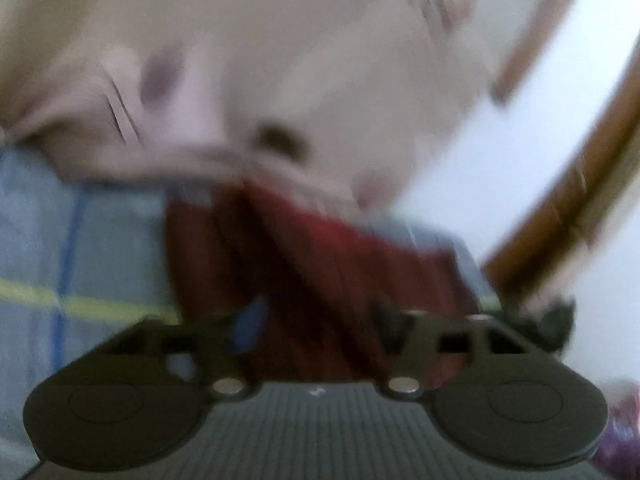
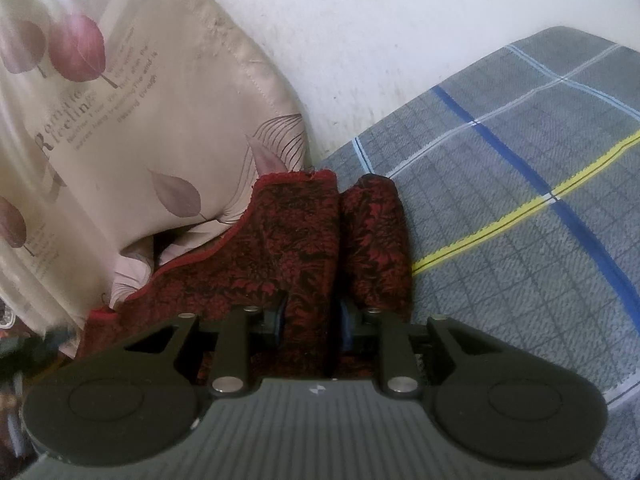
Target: Fold small clothes
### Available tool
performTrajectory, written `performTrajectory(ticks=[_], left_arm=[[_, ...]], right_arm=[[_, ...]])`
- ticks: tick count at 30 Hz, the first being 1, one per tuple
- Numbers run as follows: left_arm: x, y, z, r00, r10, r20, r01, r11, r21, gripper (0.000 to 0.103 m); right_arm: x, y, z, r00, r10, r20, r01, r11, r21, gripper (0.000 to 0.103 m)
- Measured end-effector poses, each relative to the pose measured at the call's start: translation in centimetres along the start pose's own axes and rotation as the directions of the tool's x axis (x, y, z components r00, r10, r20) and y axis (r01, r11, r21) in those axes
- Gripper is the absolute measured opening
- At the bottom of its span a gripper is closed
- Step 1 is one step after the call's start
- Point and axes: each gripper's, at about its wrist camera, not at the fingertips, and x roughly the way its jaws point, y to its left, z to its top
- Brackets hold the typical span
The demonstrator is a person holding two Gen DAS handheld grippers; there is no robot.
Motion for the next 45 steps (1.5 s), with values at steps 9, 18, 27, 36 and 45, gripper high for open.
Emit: performTrajectory(ticks=[9, 18, 27, 36, 45], left_arm=[[0.4, -3.0, -3.1, 0.984, 0.17, 0.054, -0.177, 0.972, 0.155, 0.014], [-5.7, 2.4, -8.0, 0.935, 0.287, 0.21, -0.246, 0.949, -0.198, 0.011], [0.0, 0.0, -1.5, 0.995, 0.05, 0.081, -0.048, 0.999, -0.024, 0.078], [-1.4, 1.1, -3.4, 0.937, 0.301, 0.179, -0.297, 0.954, -0.053, 0.015], [-4.8, 2.2, -4.4, 0.954, 0.134, 0.268, -0.102, 0.986, -0.128, 0.031]], right_arm=[[0.1, 0.5, -0.1, 1.0, -0.018, 0.006, 0.018, 1.0, -0.02, 0.028], [0.1, 0.2, -0.1, 1.0, -0.009, 0.006, 0.009, 1.0, -0.006, 0.028], [0.1, 0.2, -0.1, 1.0, -0.005, 0.006, 0.005, 1.0, 0.0, 0.029], [0.0, 0.1, -0.2, 1.0, 0.002, 0.01, -0.002, 1.0, 0.009, 0.03], [0.1, 0.0, -0.3, 1.0, 0.012, 0.007, -0.012, 1.0, 0.017, 0.033]])
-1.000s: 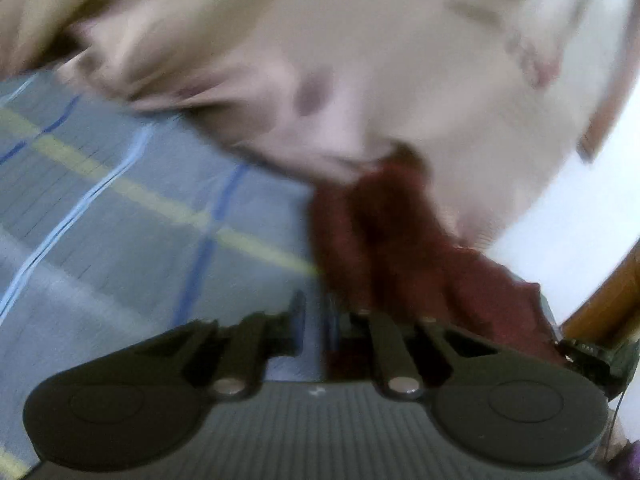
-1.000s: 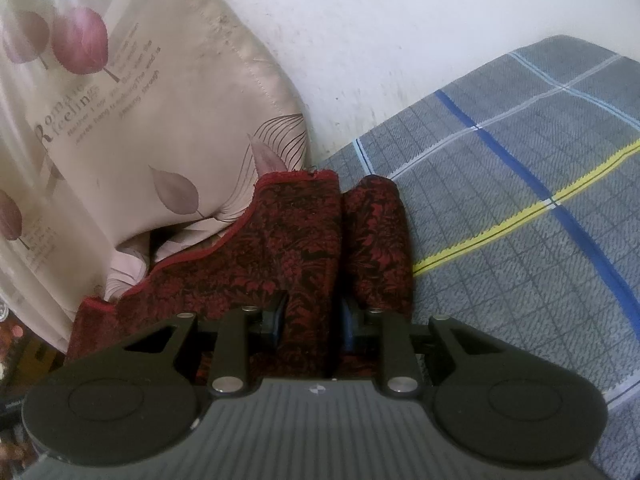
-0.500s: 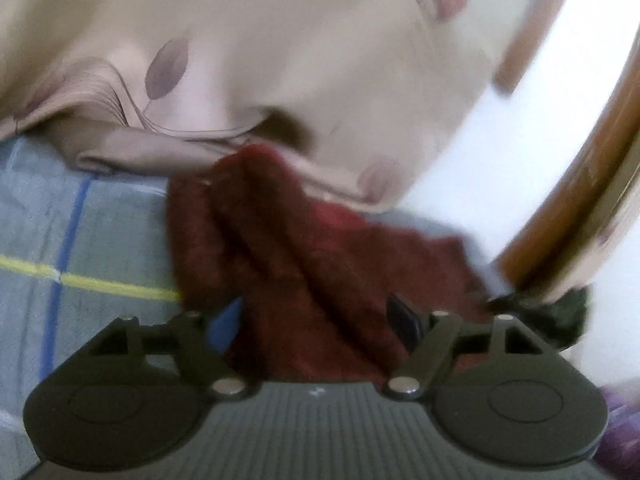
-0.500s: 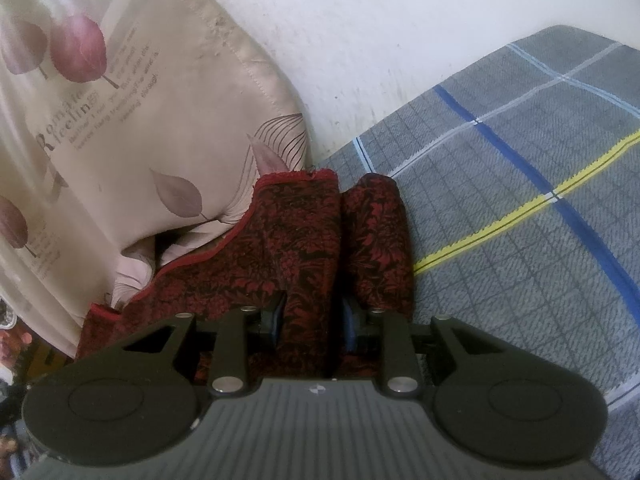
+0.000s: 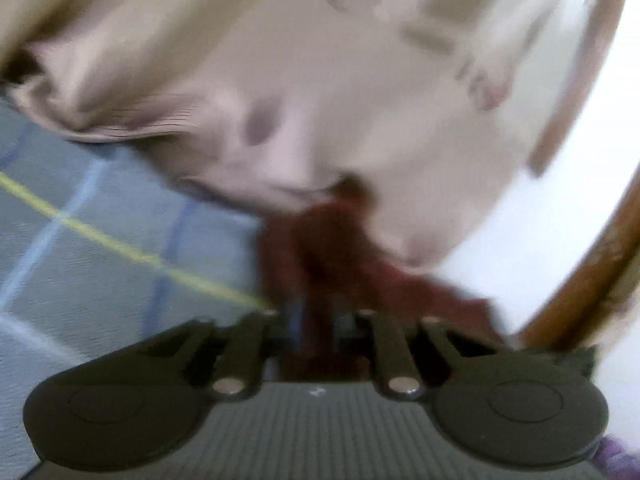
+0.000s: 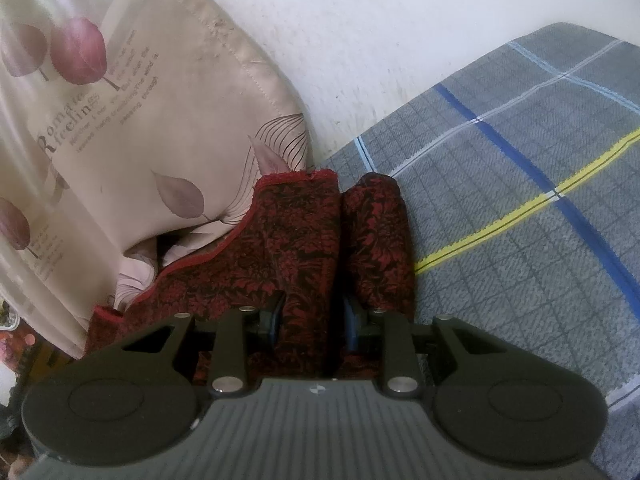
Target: Fold small clothes
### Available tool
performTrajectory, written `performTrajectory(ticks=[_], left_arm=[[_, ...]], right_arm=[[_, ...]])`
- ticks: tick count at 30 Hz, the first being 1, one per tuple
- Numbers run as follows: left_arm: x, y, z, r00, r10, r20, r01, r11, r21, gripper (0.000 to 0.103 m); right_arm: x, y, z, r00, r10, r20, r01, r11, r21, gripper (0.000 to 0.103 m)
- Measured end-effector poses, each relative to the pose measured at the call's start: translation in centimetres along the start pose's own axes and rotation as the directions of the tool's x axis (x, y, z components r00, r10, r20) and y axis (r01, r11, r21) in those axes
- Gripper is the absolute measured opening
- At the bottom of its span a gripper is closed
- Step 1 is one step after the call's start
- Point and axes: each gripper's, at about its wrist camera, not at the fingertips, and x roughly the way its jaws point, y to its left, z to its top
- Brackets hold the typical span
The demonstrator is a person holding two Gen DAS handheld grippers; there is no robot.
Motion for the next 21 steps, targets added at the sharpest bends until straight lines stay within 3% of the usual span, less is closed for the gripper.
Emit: performTrajectory(ticks=[1, 2, 6, 7, 8, 10, 11, 15, 17, 19, 21], left_arm=[[0.9, -0.6, 0.4, 0.999, -0.02, -0.03, 0.02, 1.0, 0.01, 0.063], [1.8, -1.1, 0.7, 0.998, -0.027, -0.056, 0.028, 0.999, 0.029, 0.082], [6.0, -2.7, 0.8, 0.98, -0.024, -0.197, 0.047, 0.993, 0.112, 0.083], [6.7, -3.0, 0.4, 0.975, -0.039, -0.219, 0.067, 0.99, 0.123, 0.082], [6.9, -3.4, -0.1, 0.973, -0.047, -0.224, 0.083, 0.985, 0.153, 0.063], [6.9, -3.9, -1.0, 0.97, 0.034, -0.24, 0.021, 0.974, 0.224, 0.021], [6.3, -3.6, -1.2, 0.975, 0.048, -0.218, 0.002, 0.974, 0.226, 0.014], [2.6, 0.5, -1.6, 0.983, 0.131, -0.132, -0.116, 0.986, 0.119, 0.013], [1.8, 2.7, -1.9, 0.968, 0.223, -0.119, -0.216, 0.974, 0.067, 0.009], [0.5, 4.2, -2.2, 0.987, 0.136, -0.09, -0.137, 0.99, -0.009, 0.009], [0.1, 3.0, -2.1, 0.988, 0.15, -0.04, -0.148, 0.988, 0.043, 0.009]], right_arm=[[0.0, -0.1, 0.0, 1.0, 0.004, 0.0, -0.004, 1.0, 0.003, 0.033], [0.0, -0.1, 0.0, 1.0, 0.005, 0.0, -0.005, 1.0, 0.007, 0.033], [-0.1, -0.2, 0.1, 1.0, 0.012, 0.001, -0.012, 1.0, 0.015, 0.034], [-0.1, -0.2, 0.0, 1.0, 0.012, 0.001, -0.012, 1.0, 0.015, 0.034], [-0.1, -0.1, 0.0, 1.0, 0.011, 0.002, -0.011, 1.0, 0.014, 0.034], [-0.1, 0.0, 0.0, 1.0, 0.008, 0.003, -0.008, 1.0, 0.011, 0.034], [-0.1, 0.1, 0.0, 1.0, 0.002, 0.004, -0.002, 1.0, 0.005, 0.034], [0.1, 0.9, -0.1, 0.999, -0.041, 0.003, 0.041, 0.998, -0.044, 0.031], [0.2, 0.9, -0.1, 0.999, -0.041, 0.002, 0.041, 0.998, -0.042, 0.031], [0.2, 0.5, 0.1, 0.999, -0.033, 0.0, 0.033, 0.999, -0.019, 0.03], [0.3, 0.4, 0.1, 1.0, -0.027, -0.003, 0.026, 1.0, -0.01, 0.031]])
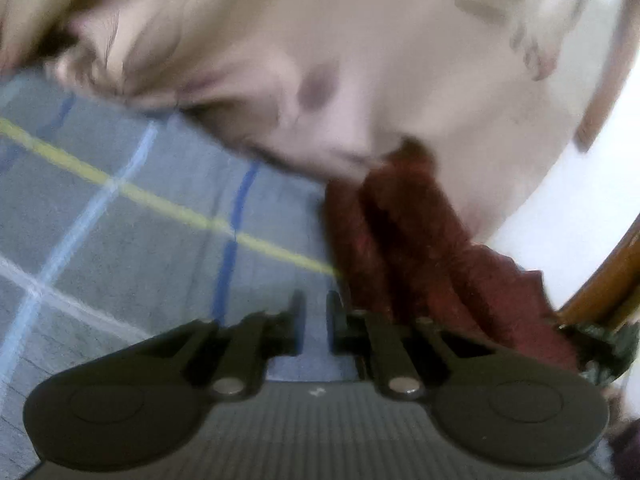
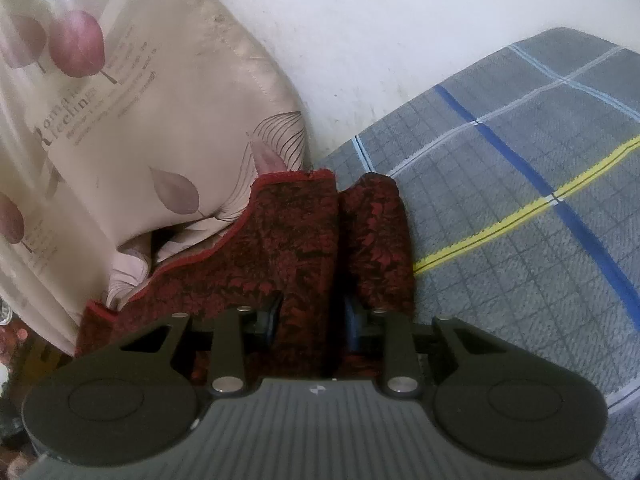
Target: Fold small clothes
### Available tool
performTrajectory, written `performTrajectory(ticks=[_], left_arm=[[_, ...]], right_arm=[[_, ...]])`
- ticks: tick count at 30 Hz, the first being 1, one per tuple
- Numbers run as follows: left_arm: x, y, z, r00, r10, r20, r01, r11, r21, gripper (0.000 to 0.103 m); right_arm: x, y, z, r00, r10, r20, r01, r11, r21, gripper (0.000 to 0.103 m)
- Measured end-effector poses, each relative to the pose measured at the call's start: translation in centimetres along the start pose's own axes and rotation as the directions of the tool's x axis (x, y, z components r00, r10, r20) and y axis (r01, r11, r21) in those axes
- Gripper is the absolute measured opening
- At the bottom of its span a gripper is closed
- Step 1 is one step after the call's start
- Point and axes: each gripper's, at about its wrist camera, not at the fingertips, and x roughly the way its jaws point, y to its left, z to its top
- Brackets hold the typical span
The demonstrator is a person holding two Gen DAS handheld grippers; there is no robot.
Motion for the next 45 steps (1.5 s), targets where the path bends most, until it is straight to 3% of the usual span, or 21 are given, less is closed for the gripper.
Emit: performTrajectory(ticks=[3, 4, 6, 7, 8, 9, 14, 16, 18, 19, 23, 27, 30, 31, 34, 37, 38, 39, 43, 44, 45], left_arm=[[0.1, -0.8, 0.1, 0.992, -0.128, 0.016, 0.128, 0.992, -0.017, 0.017], [0.4, -1.3, 0.1, 0.991, -0.131, -0.002, 0.131, 0.991, 0.0, 0.029], [0.5, -2.2, -0.4, 0.982, -0.184, -0.038, 0.184, 0.983, 0.018, 0.058], [0.4, -2.7, -0.7, 0.974, -0.221, -0.054, 0.222, 0.975, 0.015, 0.074], [0.6, -3.0, -1.0, 0.968, -0.243, -0.067, 0.244, 0.97, 0.016, 0.076], [0.8, -3.3, -1.3, 0.964, -0.252, -0.079, 0.255, 0.967, 0.022, 0.076], [1.3, -5.0, -3.2, 0.961, -0.257, -0.099, 0.267, 0.958, 0.108, 0.075], [1.7, -5.7, -3.7, 0.962, -0.25, -0.113, 0.264, 0.955, 0.135, 0.073], [2.0, -6.4, -4.0, 0.97, -0.198, -0.138, 0.221, 0.959, 0.179, 0.046], [2.3, -6.6, -4.1, 0.975, -0.162, -0.154, 0.191, 0.962, 0.197, 0.033], [2.1, -6.0, -3.7, 0.978, -0.123, -0.167, 0.153, 0.971, 0.183, 0.031], [1.4, -5.7, -3.8, 0.977, -0.122, -0.175, 0.155, 0.97, 0.189, 0.031], [1.0, -4.7, -4.0, 0.97, -0.16, -0.183, 0.187, 0.972, 0.144, 0.031], [0.7, -4.7, -4.1, 0.967, -0.181, -0.178, 0.209, 0.966, 0.155, 0.031], [0.6, -5.2, -4.2, 0.969, -0.175, -0.172, 0.207, 0.96, 0.191, 0.031], [0.6, -5.3, -4.1, 0.971, -0.177, -0.158, 0.205, 0.961, 0.183, 0.031], [0.6, -5.3, -4.2, 0.971, -0.178, -0.157, 0.206, 0.961, 0.186, 0.031], [0.7, -5.4, -4.3, 0.972, -0.176, -0.157, 0.203, 0.962, 0.182, 0.031], [0.6, -5.4, -4.4, 0.976, -0.165, -0.14, 0.189, 0.965, 0.18, 0.031], [0.6, -5.5, -4.4, 0.98, -0.147, -0.137, 0.171, 0.967, 0.187, 0.031], [0.6, -5.5, -4.4, 0.981, -0.138, -0.136, 0.162, 0.97, 0.182, 0.031]], right_arm=[[0.0, -1.3, 0.5, 0.998, 0.057, -0.012, -0.056, 0.995, 0.084, 0.034], [-0.4, -1.7, 0.6, 0.997, 0.079, -0.01, -0.077, 0.99, 0.12, 0.038], [-1.8, -2.1, 0.3, 0.992, 0.125, 0.029, -0.129, 0.974, 0.188, 0.075], [-2.8, -2.2, 0.0, 0.988, 0.147, 0.05, -0.154, 0.966, 0.21, 0.085], [-3.8, -2.0, -0.4, 0.987, 0.153, 0.057, -0.162, 0.963, 0.214, 0.097], [-4.9, -1.7, -0.8, 0.989, 0.137, 0.06, -0.146, 0.969, 0.199, 0.097], [-8.5, 0.5, -3.6, 0.998, 0.062, -0.03, -0.061, 0.998, 0.009, 0.088], [-8.6, 1.6, -5.0, 0.997, 0.022, -0.081, -0.028, 0.997, -0.07, 0.074], [-8.4, 3.1, -6.3, 0.994, -0.027, -0.109, 0.007, 0.983, -0.181, 0.035], [-8.5, 3.7, -6.7, 0.993, -0.044, -0.108, 0.019, 0.974, -0.224, 0.031], [-9.0, 5.0, -6.0, 0.992, -0.098, -0.075, 0.068, 0.941, -0.332, 0.009], [-12.2, 6.9, -2.8, 0.993, -0.109, -0.048, 0.073, 0.876, -0.477, 0.007], [-12.7, 5.3, -1.0, 0.968, -0.252, -0.021, 0.203, 0.826, -0.525, 0.002], [-13.4, 3.7, -0.2, 0.967, -0.254, -0.027, 0.211, 0.855, -0.473, 0.003], [-15.8, 1.0, -0.1, 0.994, -0.106, -0.02, 0.094, 0.941, -0.324, 0.003], [-15.6, 0.3, -1.5, 0.998, -0.028, -0.059, 0.014, 0.972, -0.233, 0.029], [-15.3, 0.8, -2.3, 0.998, -0.03, -0.047, 0.017, 0.969, -0.248, 0.058], [-14.8, 1.5, -3.3, 0.998, -0.02, -0.053, 0.005, 0.962, -0.272, 0.075], [-11.6, 3.7, -6.3, 0.994, -0.018, -0.106, -0.018, 0.942, -0.335, 0.073], [-10.8, 4.2, -7.0, 0.994, -0.039, -0.098, 0.001, 0.932, -0.361, 0.065], [-10.4, 4.4, -7.2, 0.996, -0.033, -0.085, -0.002, 0.929, -0.371, 0.04]])
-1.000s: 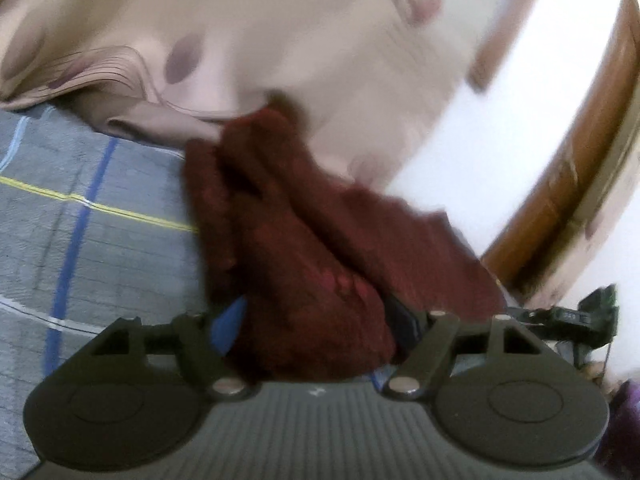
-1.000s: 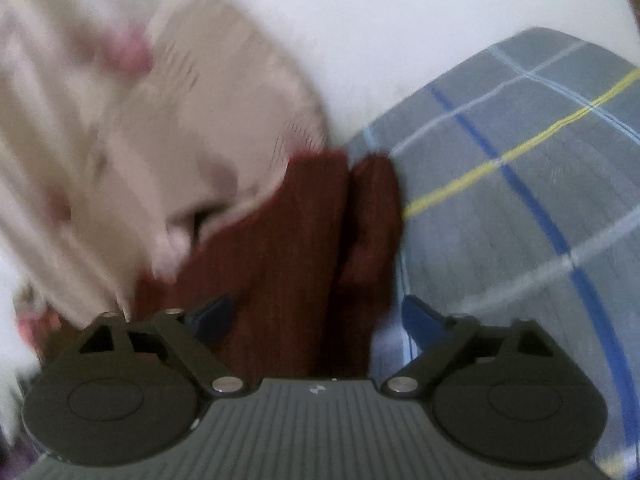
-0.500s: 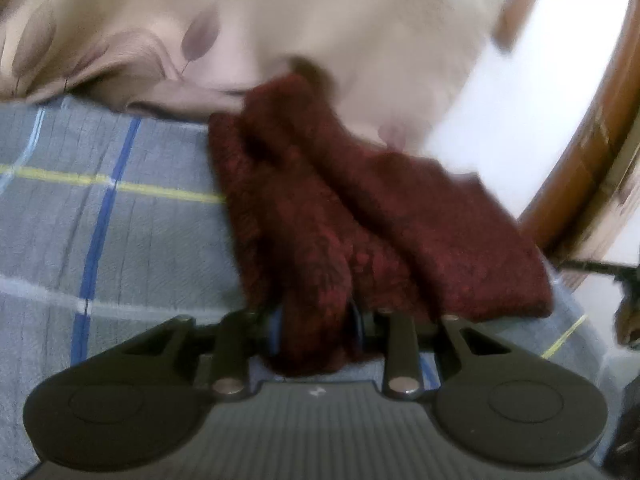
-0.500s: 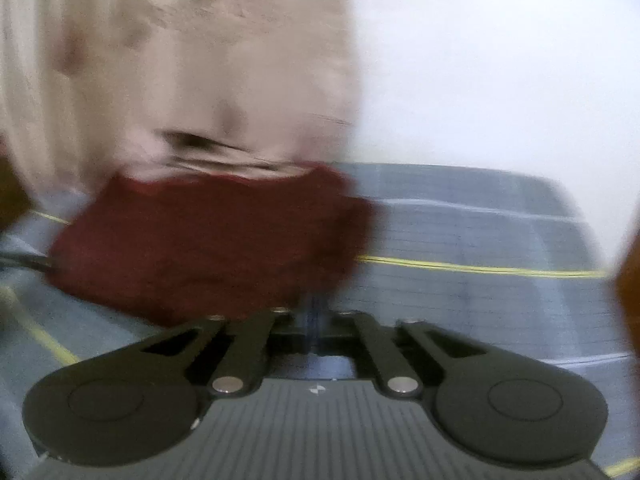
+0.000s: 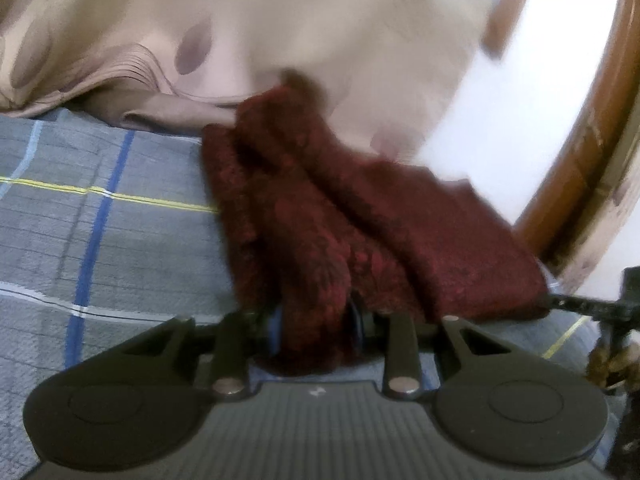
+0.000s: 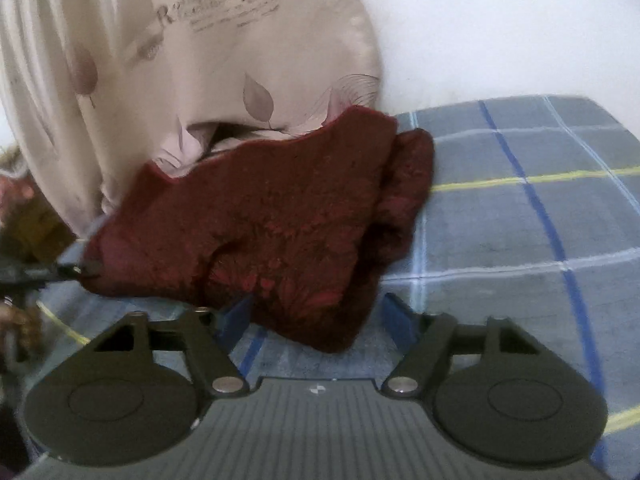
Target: Fold small clothes
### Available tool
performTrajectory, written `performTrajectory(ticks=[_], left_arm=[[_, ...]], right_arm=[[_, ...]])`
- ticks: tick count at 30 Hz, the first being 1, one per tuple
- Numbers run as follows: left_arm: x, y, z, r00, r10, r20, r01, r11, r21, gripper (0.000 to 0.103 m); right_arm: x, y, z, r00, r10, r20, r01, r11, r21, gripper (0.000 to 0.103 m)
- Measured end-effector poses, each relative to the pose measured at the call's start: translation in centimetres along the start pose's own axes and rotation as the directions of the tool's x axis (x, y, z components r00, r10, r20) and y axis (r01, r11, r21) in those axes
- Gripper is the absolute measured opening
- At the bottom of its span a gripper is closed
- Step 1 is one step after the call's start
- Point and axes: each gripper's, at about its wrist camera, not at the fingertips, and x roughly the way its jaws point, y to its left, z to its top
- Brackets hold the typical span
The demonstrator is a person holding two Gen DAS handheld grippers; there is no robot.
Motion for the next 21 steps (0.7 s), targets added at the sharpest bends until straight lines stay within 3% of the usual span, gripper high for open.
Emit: performTrajectory(ticks=[3, 6, 10, 12, 14, 15, 16, 17, 18, 20, 21], left_arm=[[-0.1, -0.1, 0.5, 0.999, 0.031, -0.013, -0.031, 1.0, -0.004, 0.027], [-0.3, -0.4, 0.9, 0.998, 0.04, -0.05, -0.039, 0.999, 0.019, 0.026], [-0.6, -0.1, 0.7, 0.997, 0.032, -0.064, -0.031, 0.999, 0.023, 0.026], [-0.7, 0.1, 0.3, 0.998, 0.007, -0.055, -0.007, 1.0, 0.003, 0.026], [-0.9, 0.4, 0.0, 1.0, -0.014, -0.026, 0.015, 1.0, 0.001, 0.026], [-1.0, 0.6, -0.1, 0.999, -0.041, -0.014, 0.041, 0.999, -0.017, 0.026], [-1.0, 0.8, -0.1, 0.999, -0.045, -0.015, 0.044, 0.998, -0.04, 0.026], [-1.0, 0.8, 0.0, 0.999, -0.044, -0.018, 0.044, 0.998, -0.043, 0.026], [-0.9, 0.7, 0.0, 0.999, -0.044, -0.018, 0.044, 0.998, -0.035, 0.026], [-0.9, 0.7, 0.1, 0.998, -0.057, -0.021, 0.056, 0.997, -0.044, 0.026], [-1.0, 0.7, 0.1, 0.998, -0.065, -0.019, 0.064, 0.997, -0.053, 0.026]], right_arm=[[0.5, 1.4, 0.6, 1.0, -0.028, -0.003, 0.027, 0.997, -0.069, 0.021], [-0.8, 1.9, 2.2, 0.997, -0.068, -0.021, 0.064, 0.986, -0.153, 0.01], [-3.8, 0.7, 5.2, 0.993, -0.112, -0.03, 0.102, 0.97, -0.22, 0.001], [-3.8, -0.4, 5.3, 0.984, -0.172, -0.054, 0.156, 0.962, -0.226, 0.002], [-4.1, -1.9, 4.6, 0.992, -0.108, -0.072, 0.095, 0.983, -0.159, 0.002], [-4.7, -2.2, 4.2, 0.998, -0.041, -0.043, 0.036, 0.993, -0.114, 0.002], [-5.0, -2.3, 4.1, 0.999, -0.026, -0.021, 0.024, 0.997, -0.078, 0.003], [-4.8, -2.5, 3.9, 1.0, -0.02, -0.009, 0.019, 0.999, -0.042, 0.02], [-4.3, -2.7, 3.8, 1.0, -0.026, -0.009, 0.026, 1.0, -0.004, 0.046], [-3.1, -2.8, 3.4, 1.0, -0.024, 0.017, 0.023, 0.999, 0.035, 0.075], [-2.2, -2.7, 3.3, 0.999, -0.023, 0.026, 0.022, 0.999, 0.041, 0.075]])
